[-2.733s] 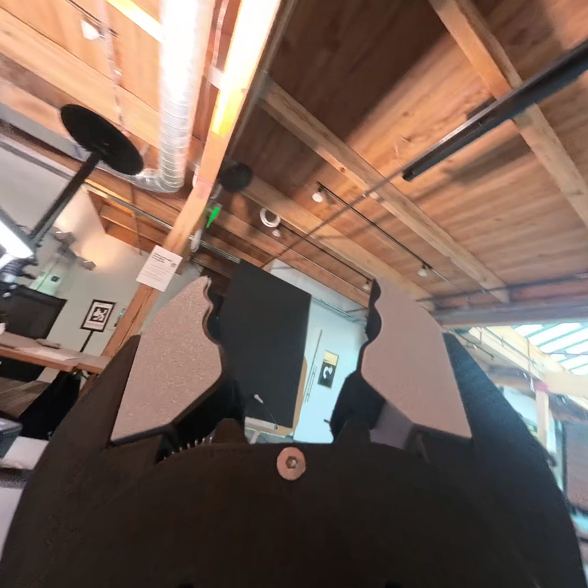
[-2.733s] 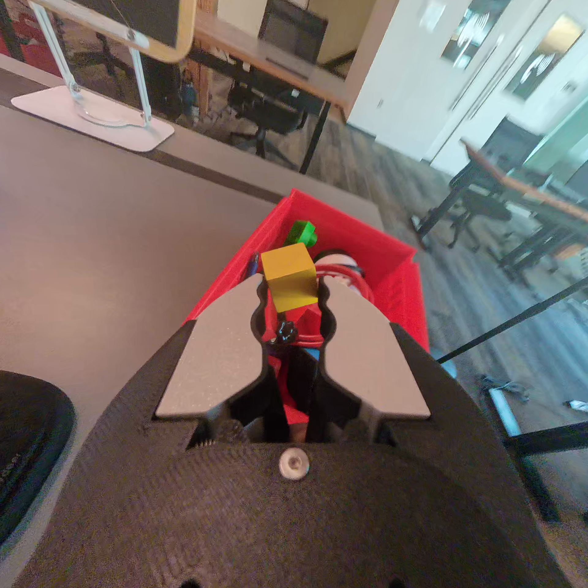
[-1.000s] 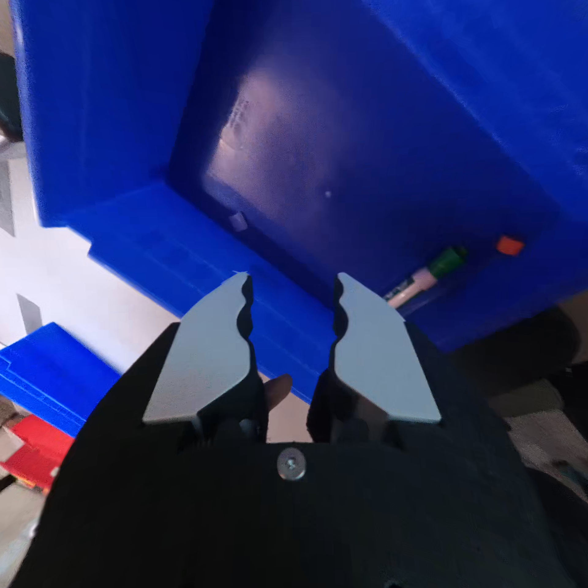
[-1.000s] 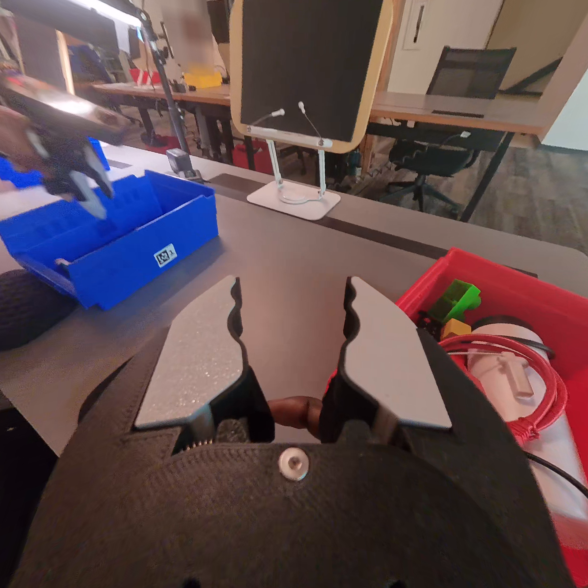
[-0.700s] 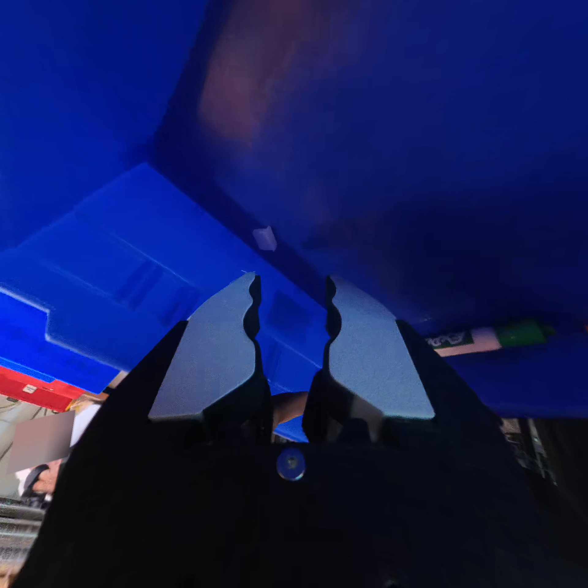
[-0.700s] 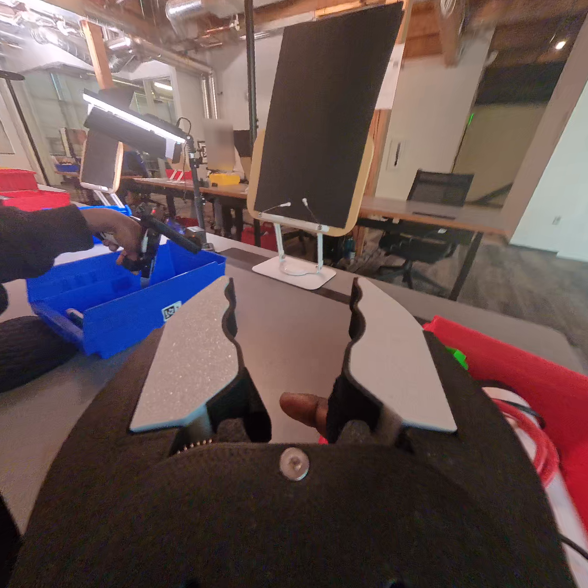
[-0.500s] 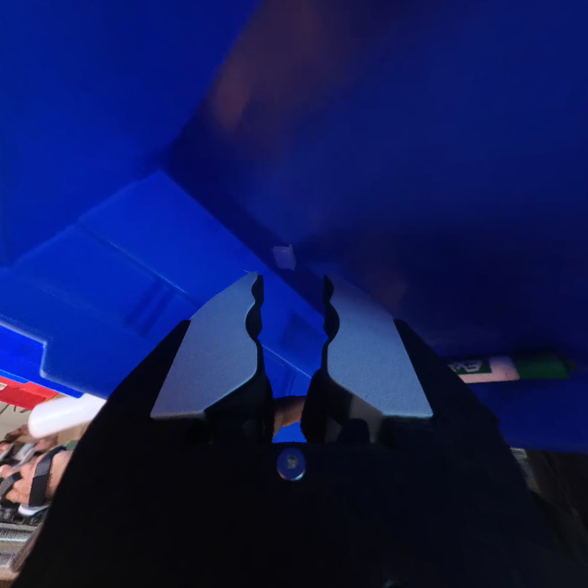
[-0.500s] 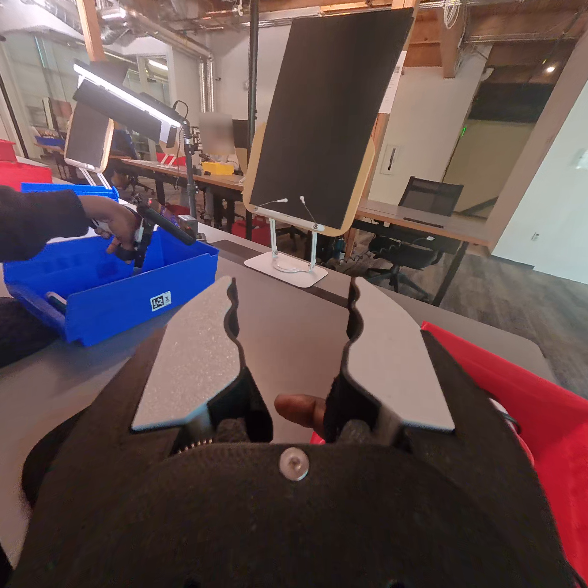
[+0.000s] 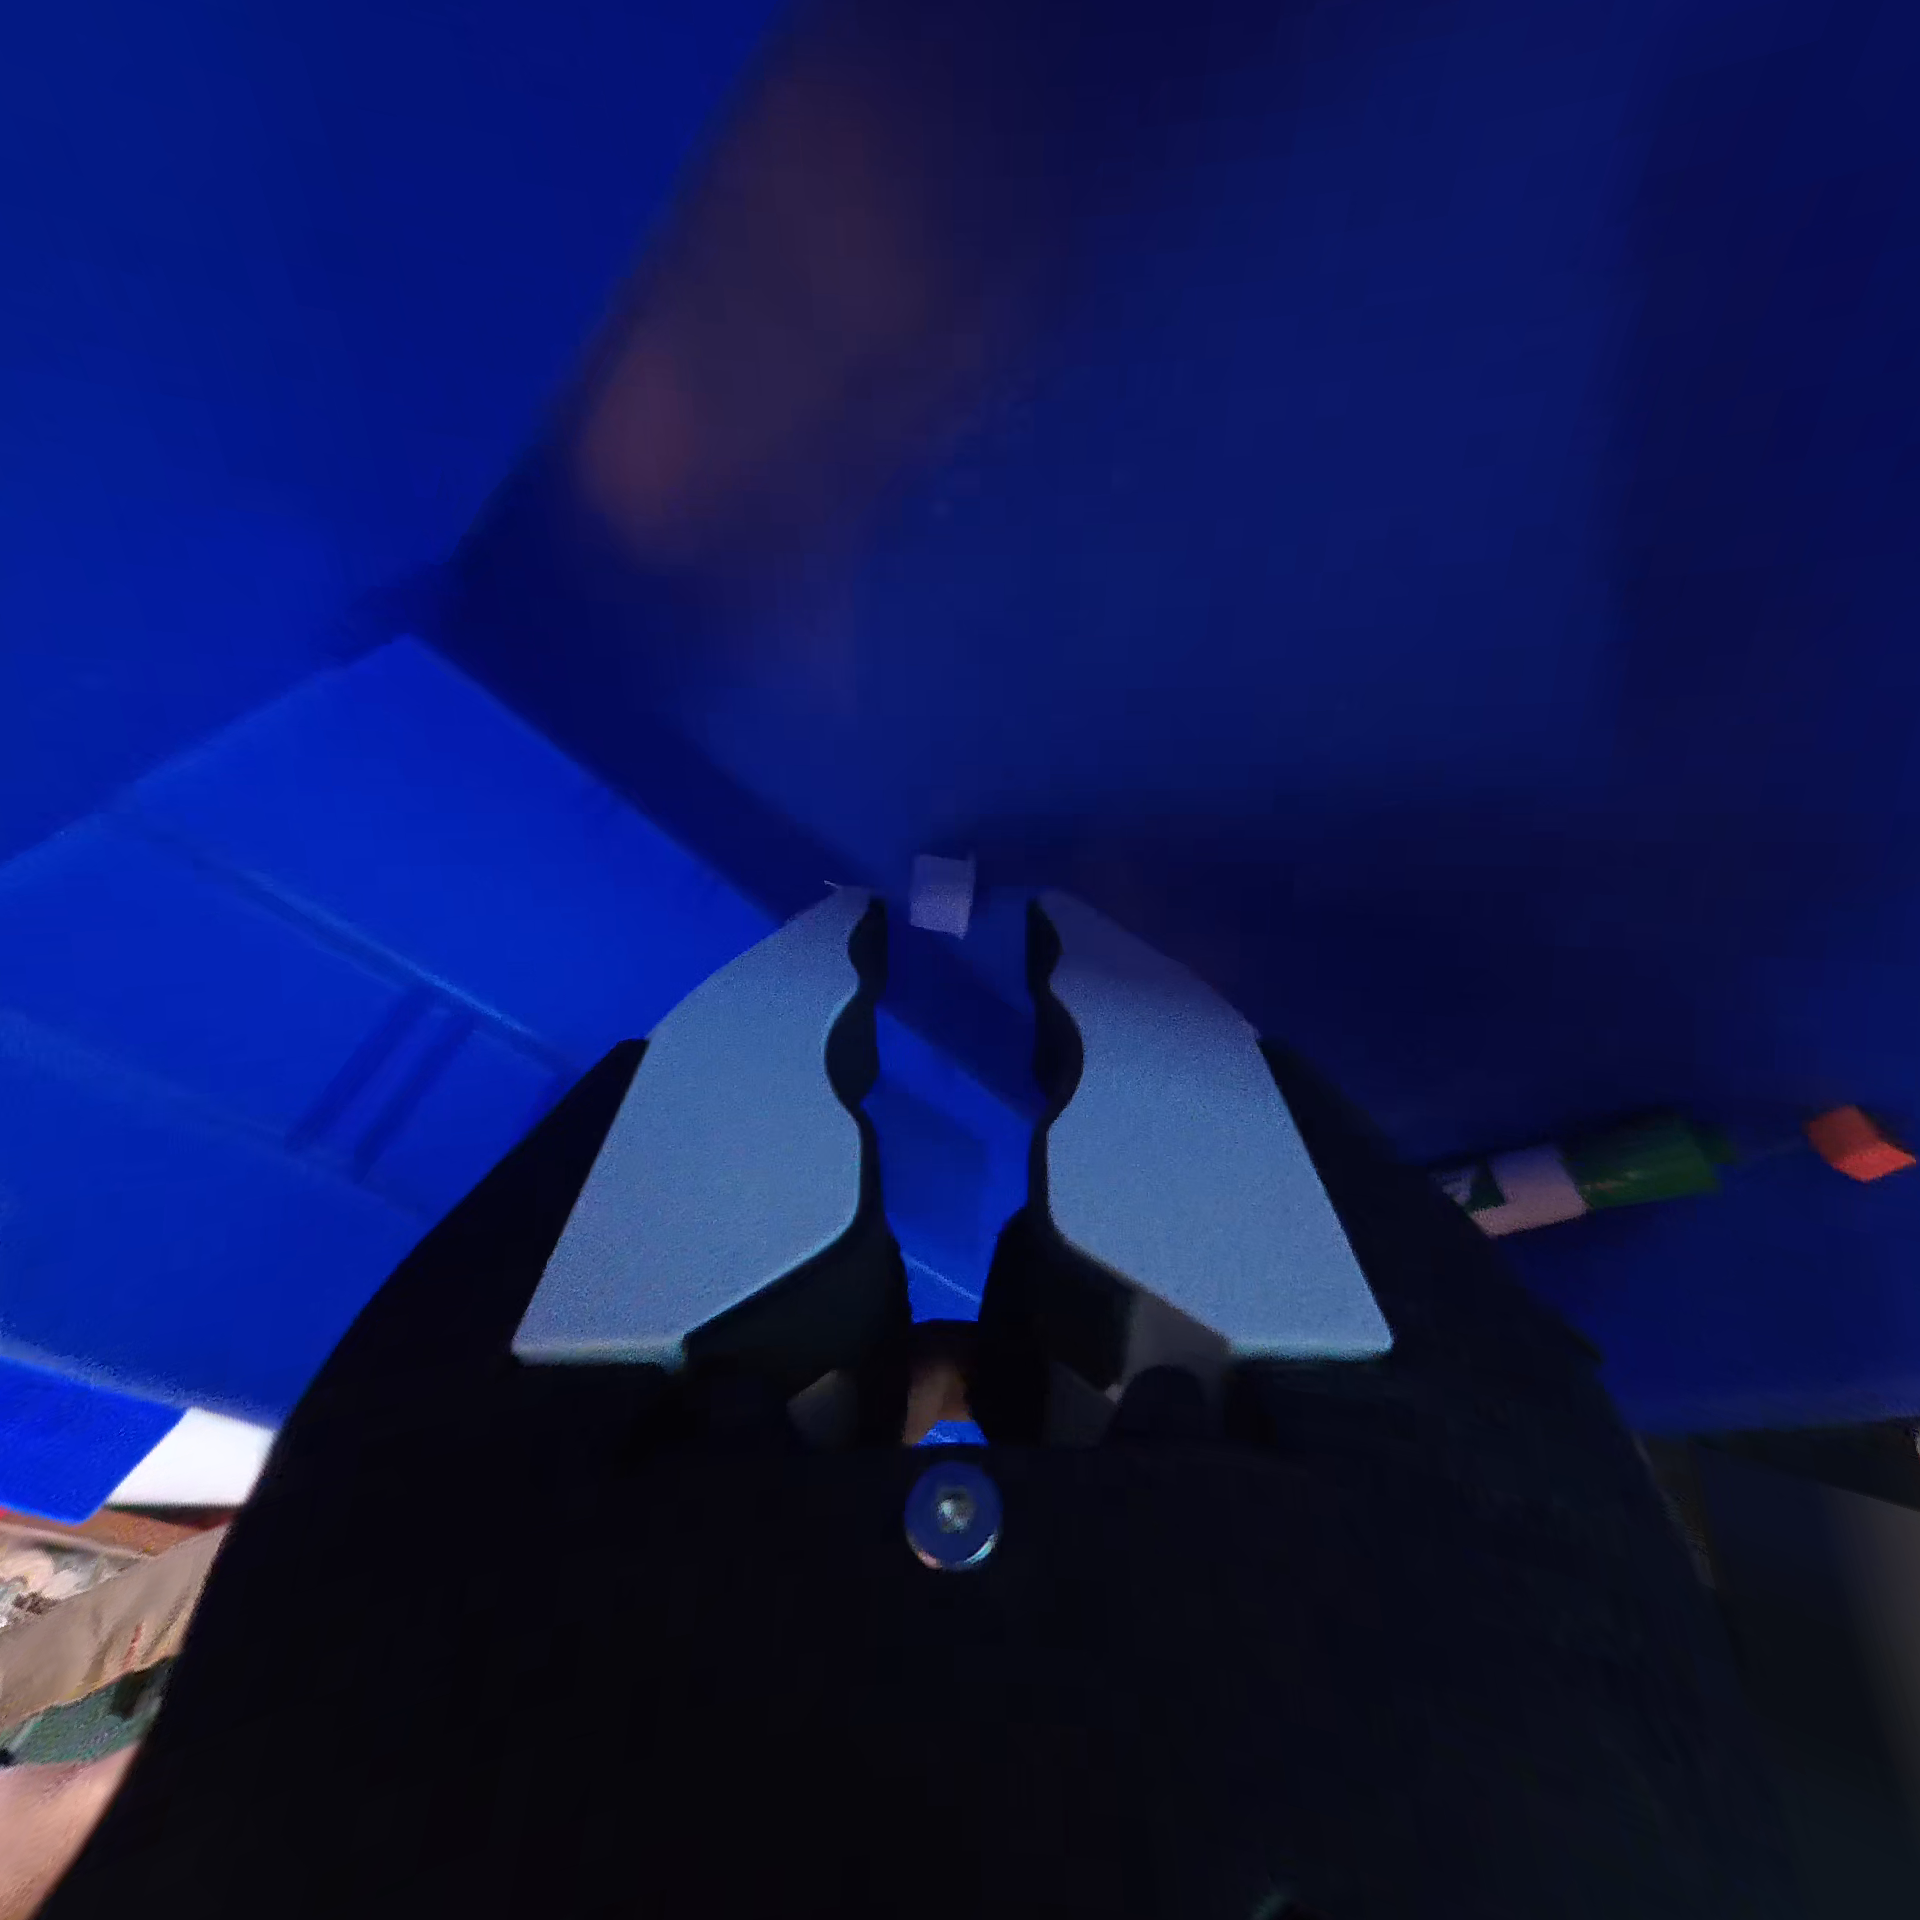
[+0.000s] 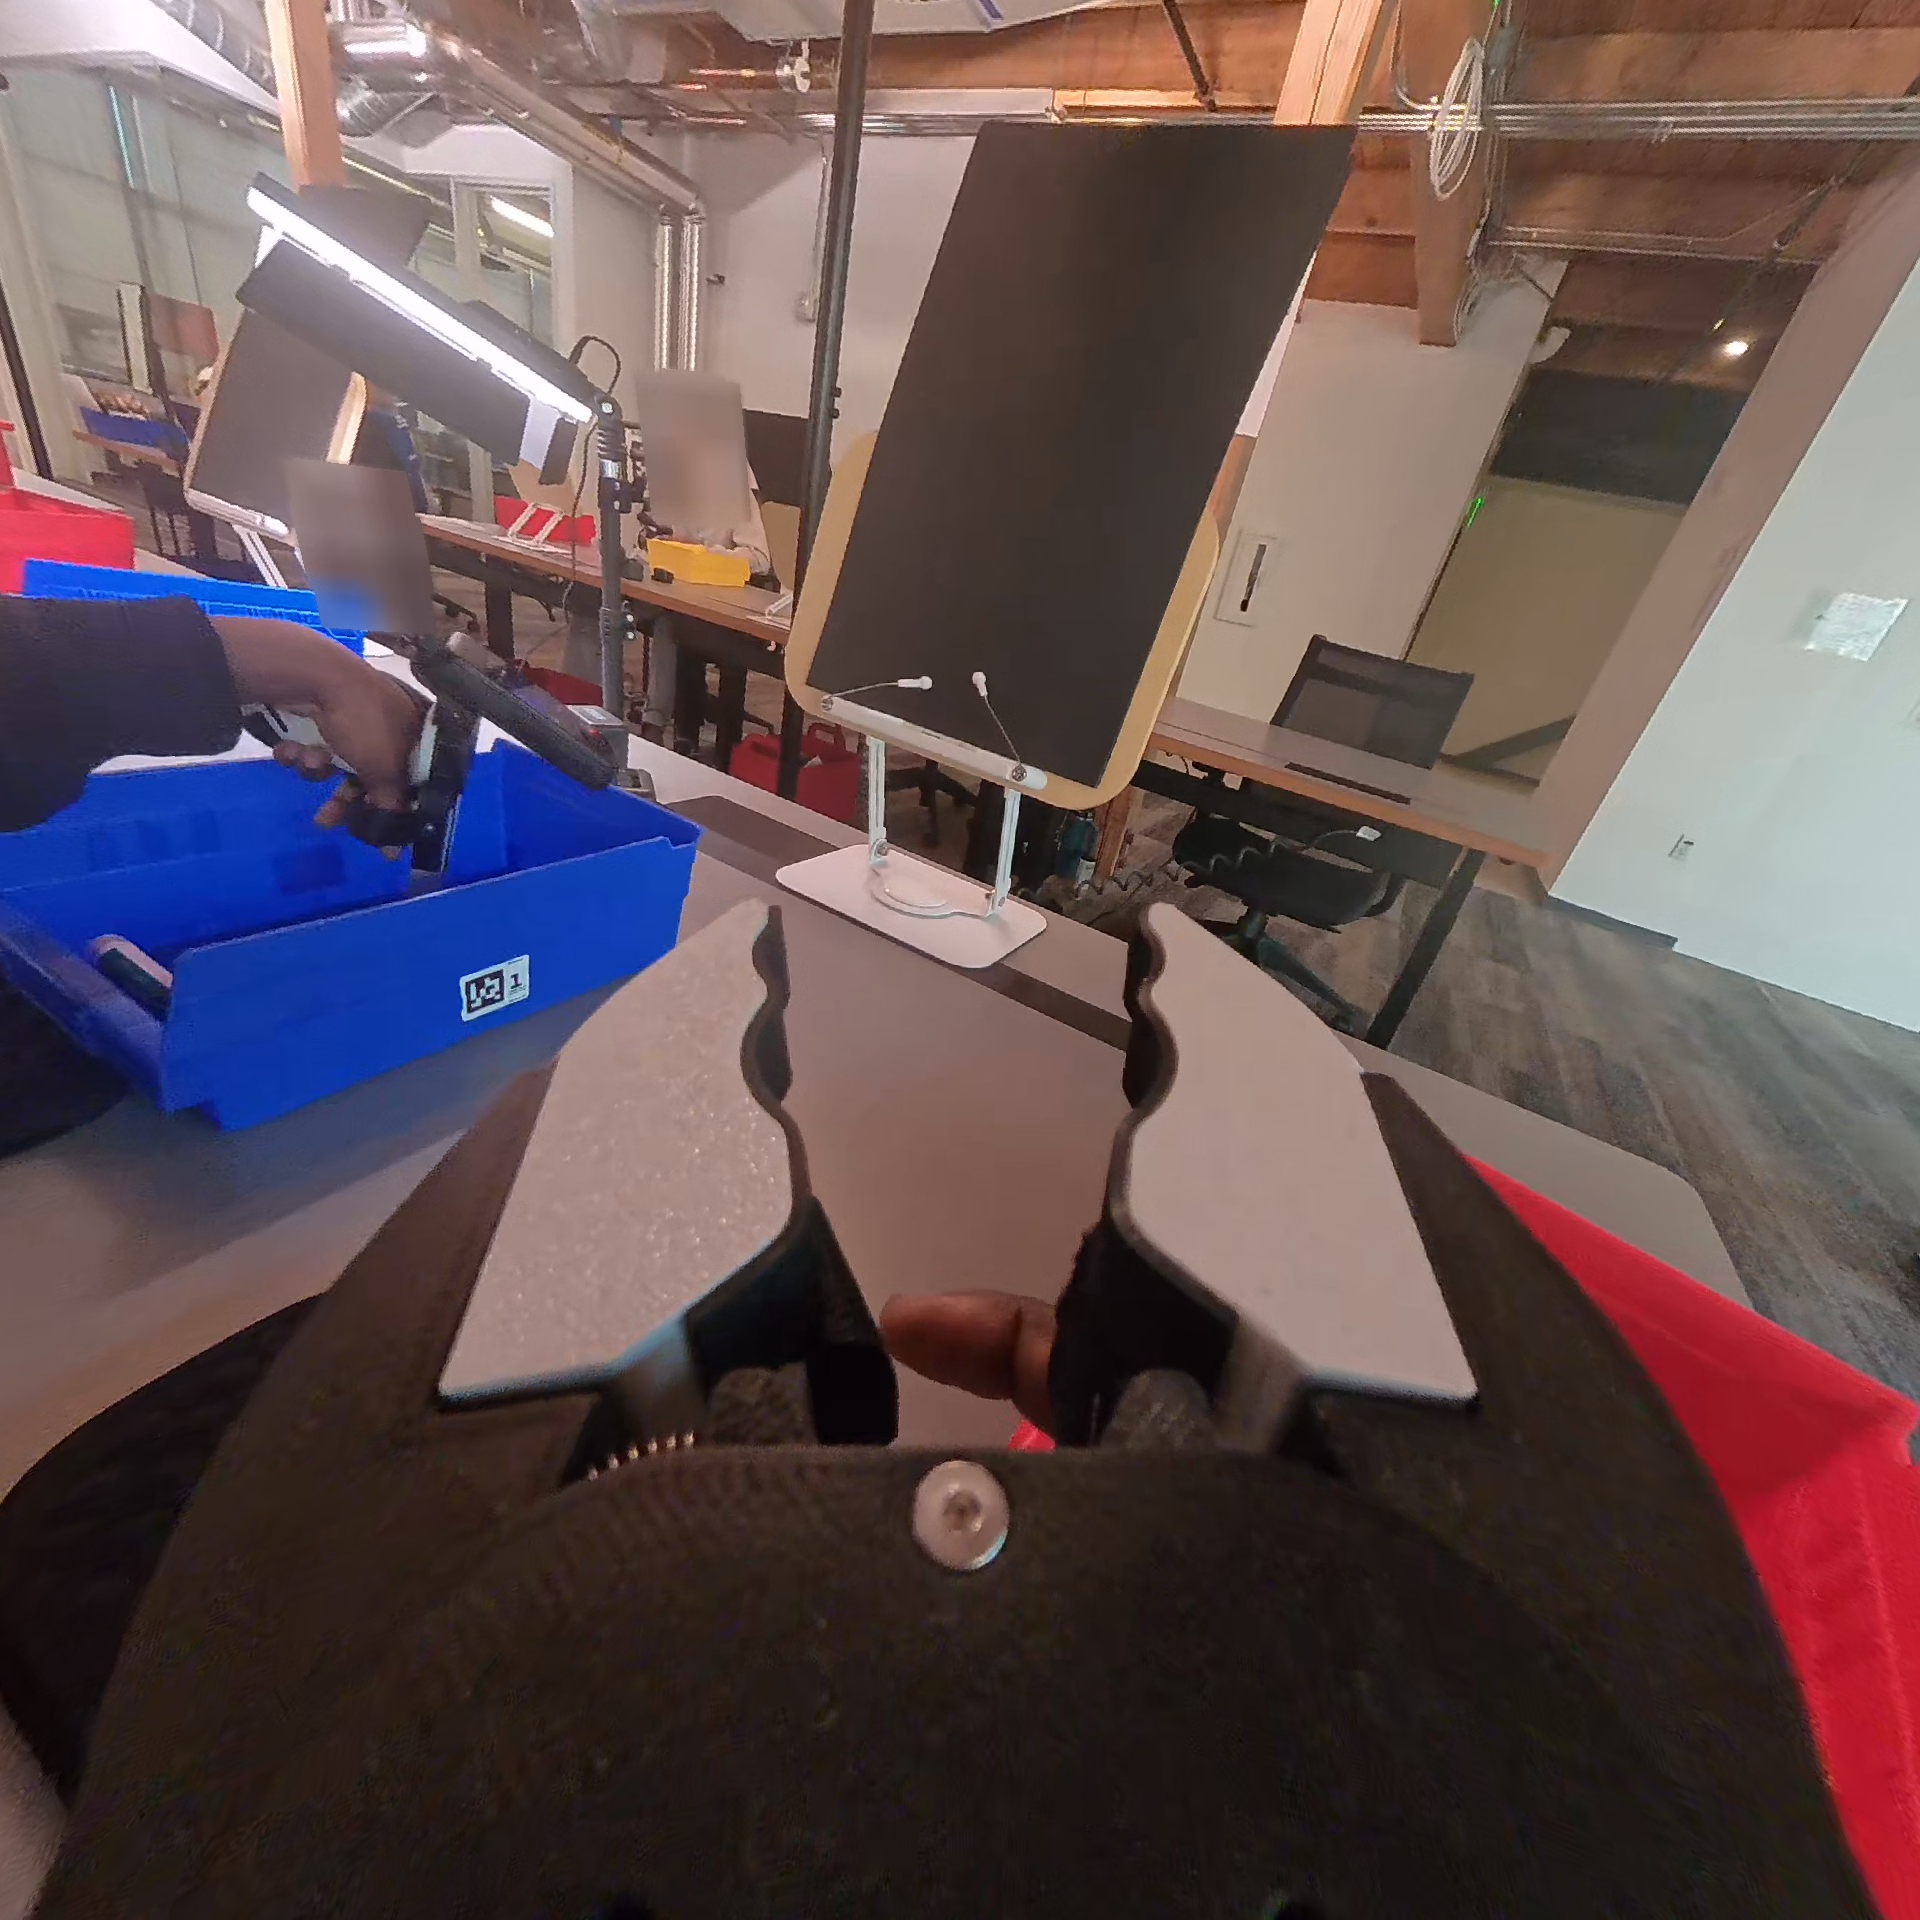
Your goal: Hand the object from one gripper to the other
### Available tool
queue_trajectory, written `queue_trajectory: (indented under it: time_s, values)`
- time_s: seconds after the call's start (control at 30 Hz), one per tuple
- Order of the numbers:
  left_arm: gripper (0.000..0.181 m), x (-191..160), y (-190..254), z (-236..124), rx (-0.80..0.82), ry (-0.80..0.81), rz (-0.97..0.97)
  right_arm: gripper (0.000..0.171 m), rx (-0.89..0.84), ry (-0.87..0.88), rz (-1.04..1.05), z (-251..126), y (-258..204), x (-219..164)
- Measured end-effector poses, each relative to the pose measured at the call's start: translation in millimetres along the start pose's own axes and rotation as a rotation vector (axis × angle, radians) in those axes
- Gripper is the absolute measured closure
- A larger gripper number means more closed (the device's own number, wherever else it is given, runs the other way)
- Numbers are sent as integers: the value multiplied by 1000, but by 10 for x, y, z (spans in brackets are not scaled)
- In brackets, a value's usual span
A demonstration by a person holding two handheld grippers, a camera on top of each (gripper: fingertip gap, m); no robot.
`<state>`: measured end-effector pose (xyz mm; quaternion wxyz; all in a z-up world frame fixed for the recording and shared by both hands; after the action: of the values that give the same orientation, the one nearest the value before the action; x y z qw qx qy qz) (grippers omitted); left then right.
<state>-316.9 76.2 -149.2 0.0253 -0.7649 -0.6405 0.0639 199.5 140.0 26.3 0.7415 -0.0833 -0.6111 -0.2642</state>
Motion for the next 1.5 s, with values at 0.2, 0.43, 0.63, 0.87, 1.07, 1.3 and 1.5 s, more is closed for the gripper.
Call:
queue_trajectory:
  time_s: [0.2,0.43,0.63,0.87,1.07,1.3,1.5]
  values:
    - [155,-70,-20,96,-18,-48,11,108,17,-1,-32,8,-50,10]
    - [170,-115,111,9,-95,79,84,109,23,1,-20,8,-61,21]
    - [170,-135,458,-453,-173,569,108,110,99,-3,-6,97,-273,40]
    - [170,-423,1123,-1432,272,1446,235,118,299,34,71,323,-937,130]
    - [170,-865,1989,-2028,911,1805,348,136,387,121,152,460,-1577,260]
    - [171,-930,2808,-2093,1330,1758,600,141,363,290,30,445,-2093,448]
    - [171,-880,3049,-2040,1460,1729,718,146,352,281,-16,444,-2148,438]
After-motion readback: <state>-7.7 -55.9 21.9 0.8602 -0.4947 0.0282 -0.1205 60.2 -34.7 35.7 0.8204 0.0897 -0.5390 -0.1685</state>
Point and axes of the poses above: each gripper's, where its closed fingertips meet, z out along the fingers, x out of its top, y = z × x across the jaws, the point moved 5 cm from there along -z, back along the fingers, and after that the axes turned 8 degrees about y, right-handed, at the moved point
